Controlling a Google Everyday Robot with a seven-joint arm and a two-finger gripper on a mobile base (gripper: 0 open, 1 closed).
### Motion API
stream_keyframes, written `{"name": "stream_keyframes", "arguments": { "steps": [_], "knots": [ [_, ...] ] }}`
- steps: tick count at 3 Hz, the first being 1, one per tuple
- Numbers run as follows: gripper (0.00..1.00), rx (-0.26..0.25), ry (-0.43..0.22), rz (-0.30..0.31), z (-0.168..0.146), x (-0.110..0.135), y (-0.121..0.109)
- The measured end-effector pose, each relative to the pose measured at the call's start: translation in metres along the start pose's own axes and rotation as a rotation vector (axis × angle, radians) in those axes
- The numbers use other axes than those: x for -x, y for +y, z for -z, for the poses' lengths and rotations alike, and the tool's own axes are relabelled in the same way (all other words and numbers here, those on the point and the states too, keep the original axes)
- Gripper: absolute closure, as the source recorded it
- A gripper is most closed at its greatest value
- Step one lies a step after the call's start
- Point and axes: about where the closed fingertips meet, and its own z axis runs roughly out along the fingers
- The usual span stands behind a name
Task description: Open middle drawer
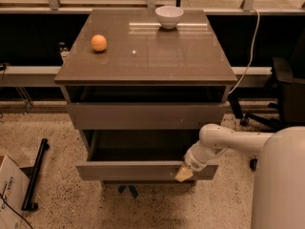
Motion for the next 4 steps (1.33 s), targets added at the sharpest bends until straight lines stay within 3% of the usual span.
{"name": "stream_keyframes", "arguments": {
  "steps": [1, 2, 3, 4],
  "knots": [
    [0.48, 0.000, 0.000, 0.000, 0.000, 0.000, 0.000],
    [0.16, 0.004, 0.000, -0.003, 0.000, -0.001, 0.003],
    [0.00, 0.078, 0.006, -0.048, -0.005, -0.022, 0.062],
    [0.00, 0.133, 0.035, -0.053, -0.011, -0.040, 0.095]
  ]
}}
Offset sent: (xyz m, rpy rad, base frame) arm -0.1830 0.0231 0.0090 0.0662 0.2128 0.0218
